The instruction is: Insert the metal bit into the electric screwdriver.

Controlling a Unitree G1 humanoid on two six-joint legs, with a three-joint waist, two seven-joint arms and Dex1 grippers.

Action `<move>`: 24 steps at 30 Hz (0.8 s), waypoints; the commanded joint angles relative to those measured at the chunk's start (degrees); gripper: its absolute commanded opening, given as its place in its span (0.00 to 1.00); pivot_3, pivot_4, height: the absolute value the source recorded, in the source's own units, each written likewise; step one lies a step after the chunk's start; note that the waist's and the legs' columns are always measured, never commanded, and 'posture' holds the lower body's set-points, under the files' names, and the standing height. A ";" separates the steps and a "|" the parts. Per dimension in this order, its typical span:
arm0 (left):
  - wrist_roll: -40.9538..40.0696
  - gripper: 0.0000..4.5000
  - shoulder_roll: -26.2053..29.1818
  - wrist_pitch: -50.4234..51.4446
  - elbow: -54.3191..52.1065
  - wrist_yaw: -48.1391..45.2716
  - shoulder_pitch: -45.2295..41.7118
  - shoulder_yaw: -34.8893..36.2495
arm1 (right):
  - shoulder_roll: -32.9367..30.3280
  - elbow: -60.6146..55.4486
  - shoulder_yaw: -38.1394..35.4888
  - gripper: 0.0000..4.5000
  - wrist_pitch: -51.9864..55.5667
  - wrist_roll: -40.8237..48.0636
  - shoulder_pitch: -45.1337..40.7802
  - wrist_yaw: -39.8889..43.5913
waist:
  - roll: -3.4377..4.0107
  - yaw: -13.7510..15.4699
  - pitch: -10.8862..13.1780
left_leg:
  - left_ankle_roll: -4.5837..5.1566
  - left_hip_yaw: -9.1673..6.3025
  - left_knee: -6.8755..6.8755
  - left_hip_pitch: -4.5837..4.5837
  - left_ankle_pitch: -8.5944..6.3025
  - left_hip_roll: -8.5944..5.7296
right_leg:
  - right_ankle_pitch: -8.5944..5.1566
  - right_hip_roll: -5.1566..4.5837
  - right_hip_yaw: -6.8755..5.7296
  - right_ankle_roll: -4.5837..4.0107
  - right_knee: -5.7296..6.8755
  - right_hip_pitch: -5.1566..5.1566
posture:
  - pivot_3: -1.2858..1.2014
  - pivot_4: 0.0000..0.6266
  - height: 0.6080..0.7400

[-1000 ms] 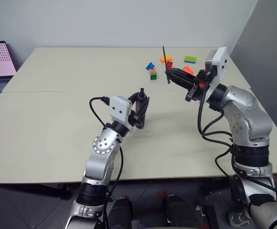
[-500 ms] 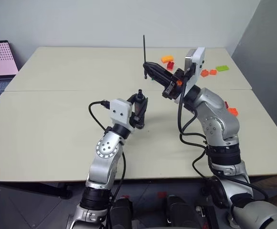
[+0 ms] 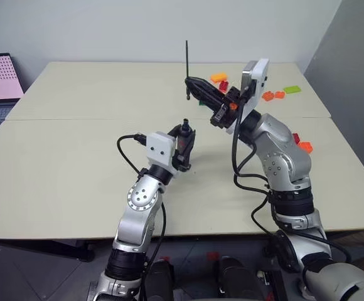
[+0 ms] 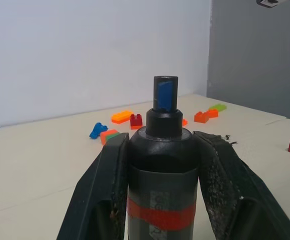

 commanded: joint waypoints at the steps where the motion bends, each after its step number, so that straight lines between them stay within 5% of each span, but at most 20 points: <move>1: -0.73 0.36 -0.48 -0.73 -2.60 -0.11 0.25 -0.15 | 0.08 -0.81 -0.72 0.00 -0.20 2.43 -0.42 0.86 | 0.00 -0.01 0.00 | 0.00 0.00 0.00 0.00 0.00 0.00 | 0.00 0.00 0.00 0.00 0.00 0.00 | 0.52 0.24 1.00; 24: -1.04 0.36 -0.04 0.72 -3.89 -0.53 1.30 0.01 | -1.61 5.52 0.68 0.00 -1.87 2.57 -1.05 6.17 | 0.00 -0.02 0.00 | 0.00 0.00 0.00 0.00 0.00 0.00 | -0.01 0.00 0.00 -0.02 -0.02 0.00 | 0.52 0.24 1.00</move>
